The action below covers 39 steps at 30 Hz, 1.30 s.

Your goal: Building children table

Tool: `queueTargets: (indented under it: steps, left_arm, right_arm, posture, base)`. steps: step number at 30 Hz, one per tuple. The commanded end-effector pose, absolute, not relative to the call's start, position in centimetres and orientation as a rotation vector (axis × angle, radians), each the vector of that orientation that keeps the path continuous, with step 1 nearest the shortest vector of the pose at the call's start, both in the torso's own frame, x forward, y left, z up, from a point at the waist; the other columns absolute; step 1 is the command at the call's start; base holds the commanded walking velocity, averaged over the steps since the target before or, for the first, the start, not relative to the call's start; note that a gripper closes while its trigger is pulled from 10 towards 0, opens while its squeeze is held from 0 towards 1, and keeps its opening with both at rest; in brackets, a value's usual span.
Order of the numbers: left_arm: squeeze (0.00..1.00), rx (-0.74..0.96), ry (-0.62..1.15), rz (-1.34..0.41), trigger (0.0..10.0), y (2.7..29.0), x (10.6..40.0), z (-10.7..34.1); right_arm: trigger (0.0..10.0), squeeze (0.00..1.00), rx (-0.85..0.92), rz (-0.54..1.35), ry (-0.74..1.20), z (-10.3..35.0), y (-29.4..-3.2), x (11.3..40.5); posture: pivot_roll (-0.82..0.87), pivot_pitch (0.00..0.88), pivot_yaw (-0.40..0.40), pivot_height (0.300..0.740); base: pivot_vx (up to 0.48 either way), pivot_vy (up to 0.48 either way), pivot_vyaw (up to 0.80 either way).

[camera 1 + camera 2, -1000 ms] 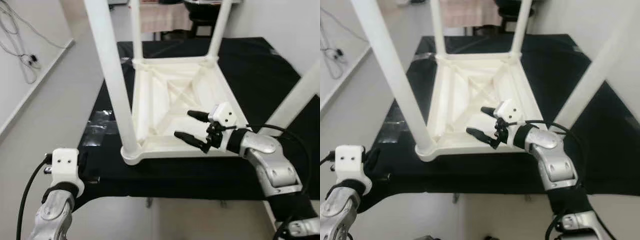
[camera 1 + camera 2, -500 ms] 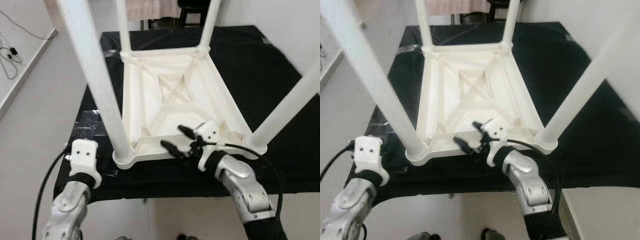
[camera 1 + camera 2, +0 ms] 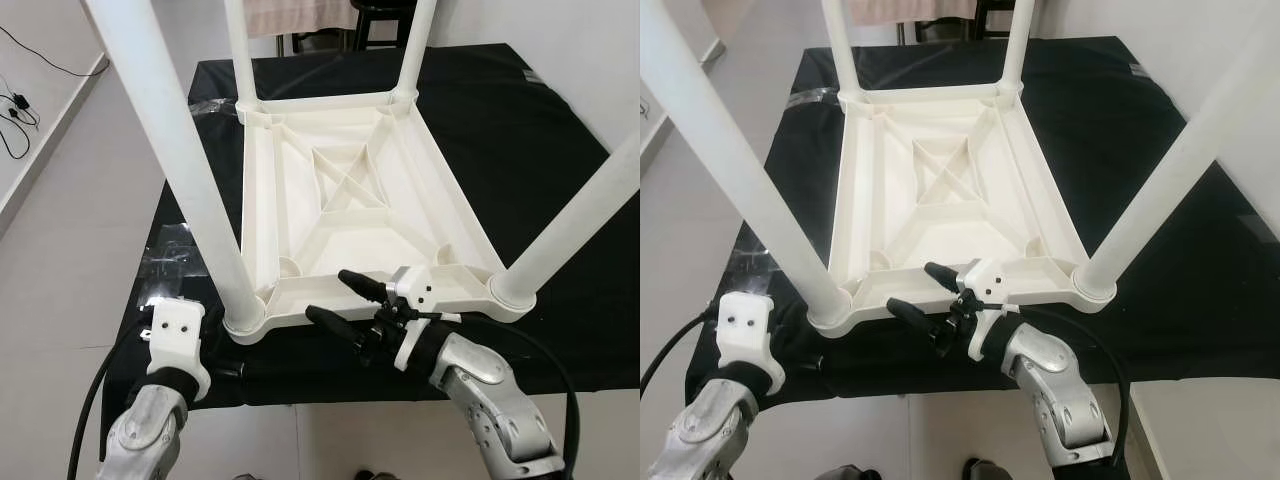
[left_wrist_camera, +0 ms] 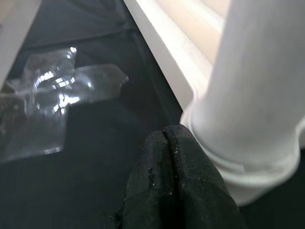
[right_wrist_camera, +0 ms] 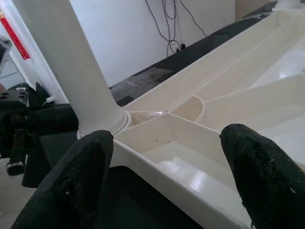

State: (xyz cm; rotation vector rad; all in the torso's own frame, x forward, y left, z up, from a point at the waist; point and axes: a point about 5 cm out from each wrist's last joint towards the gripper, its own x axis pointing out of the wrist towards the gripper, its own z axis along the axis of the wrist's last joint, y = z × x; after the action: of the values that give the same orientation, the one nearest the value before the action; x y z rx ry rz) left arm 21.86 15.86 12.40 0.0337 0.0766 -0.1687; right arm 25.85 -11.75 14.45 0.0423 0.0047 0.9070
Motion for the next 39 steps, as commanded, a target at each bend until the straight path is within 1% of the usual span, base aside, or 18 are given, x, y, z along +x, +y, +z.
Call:
queueTargets:
  steps: [1, 8, 10, 11, 12, 14, 15, 16, 17, 18, 21, 24, 26, 29, 33, 39]
  left_arm:
    - [0.0, 0.022, 0.099, -0.19, 10.0, 15.6, 21.5, 12.1]
    - [0.0, 0.022, 0.111, -0.196, 10.0, 15.7, 21.2, 11.9]
    - [0.0, 0.01, 0.12, -0.251, 10.0, 15.3, 20.8, 12.0]
    - [0.0, 0.01, 0.12, -0.251, 10.0, 15.3, 20.8, 12.0]
    - [0.0, 0.002, 0.128, -0.331, 10.0, 14.8, 20.4, 12.1]
    - [0.0, 0.002, 0.13, -0.361, 10.0, 14.5, 20.2, 12.1]
    - [0.0, -0.017, 0.13, -0.409, 10.0, 14.1, 20.1, 12.3]
    - [0.0, -0.017, 0.13, -0.409, 10.0, 14.1, 20.1, 12.3]
    - [0.0, -0.041, 0.125, -0.507, 10.0, 13.2, 19.8, 12.7]
    - [0.0, -0.041, 0.125, -0.507, 10.0, 13.2, 19.8, 12.7]
    - [0.0, -0.07, 0.126, -0.667, 10.0, 12.2, 19.7, 13.1]
    - [0.0, -0.078, 0.127, -0.707, 10.0, 12.1, 19.7, 13.2]
    - [0.0, -0.099, 0.144, -0.771, 10.0, 12.0, 19.5, 13.3]
    - [0.0, -0.089, 0.163, -0.794, 10.0, 12.1, 19.3, 13.2]
    - [0.0, -0.072, 0.186, -0.79, 10.0, 12.7, 18.9, 12.9]
    - [0.0, -0.083, 0.197, -0.809, 10.0, 12.8, 18.8, 12.9]
  right_arm:
    - [10.0, 0.0, 0.061, 0.933, 0.01, 14.4, -11.4, 25.5]
    - [10.0, 0.0, 0.079, 0.94, 0.008, 14.6, -11.6, 25.5]
    - [10.0, 0.0, 0.069, 0.946, 0.013, 14.6, -12.0, 25.4]
    - [10.0, 0.0, 0.069, 0.946, 0.013, 14.6, -12.0, 25.4]
    - [10.0, 0.0, 0.055, 0.945, 0.018, 14.6, -12.5, 25.5]
    - [10.0, 0.0, 0.05, 0.944, 0.02, 14.6, -12.7, 25.5]
    - [10.0, 0.0, 0.043, 0.94, 0.017, 14.7, -13.0, 25.7]
    - [10.0, 0.0, 0.043, 0.94, 0.017, 14.7, -13.0, 25.7]
    - [10.0, 0.0, 0.037, 0.937, 0.011, 15.0, -13.6, 25.8]
    - [10.0, 0.0, 0.037, 0.937, 0.011, 15.0, -13.6, 25.8]
    - [10.0, 0.0, 0.038, 0.948, 0.0, 15.9, -14.9, 26.1]
    - [10.0, 0.0, 0.036, 0.951, -0.003, 16.2, -15.4, 26.1]
    - [10.0, 0.0, 0.033, 0.953, -0.004, 16.7, -16.6, 26.2]
    - [10.0, 0.0, 0.016, 0.971, 0.007, 16.9, -17.4, 26.1]
    - [10.0, 0.0, 0.002, 1.02, 0.034, 16.6, -17.0, 25.6]
    - [10.0, 0.0, -0.01, 1.023, 0.029, 16.5, -16.3, 25.8]
  posture:
    - [0.02, 0.144, 0.006, 0.74]
    - [0.02, 0.144, 0.003, 0.74]
    - [0.02, 0.144, 0.003, 0.74]
    - [0.02, 0.144, 0.003, 0.74]
    - [0.02, 0.148, 0.001, 0.74]
    - [0.02, 0.148, 0.001, 0.74]
    - [0.02, 0.147, 0.001, 0.74]
    - [0.02, 0.147, 0.001, 0.74]
    - [0.02, 0.14, 0.001, 0.74]
    - [0.02, 0.14, 0.001, 0.74]
    - [0.01, 0.136, 0.004, 0.74]
    - [0.01, 0.137, 0.003, 0.74]
    - [0.01, 0.137, 0.007, 0.74]
    - [0.01, 0.138, 0.008, 0.74]
    - [0.01, 0.14, 0.005, 0.74]
    - [0.02, 0.14, 0.0, 0.74]
  base:
    - [0.0, 0.0, 0.0]
    - [0.0, 0.0, 0.0]
    - [0.0, 0.0, 0.0]
    - [0.0, 0.0, 0.0]
    - [0.0, 0.0, 0.0]
    - [0.0, 0.0, 0.0]
    - [0.0, 0.0, 0.0]
    - [0.0, 0.0, 0.0]
    - [0.0, 0.0, 0.0]
    - [0.0, 0.0, 0.0]
    - [0.0, 0.0, 0.0]
    - [0.0, 0.0, 0.0]
    - [0.0, 0.0, 0.0]
    - [0.0, 0.0, 0.0]
    - [0.0, 0.0, 0.0]
    - [0.0, 0.0, 0.0]
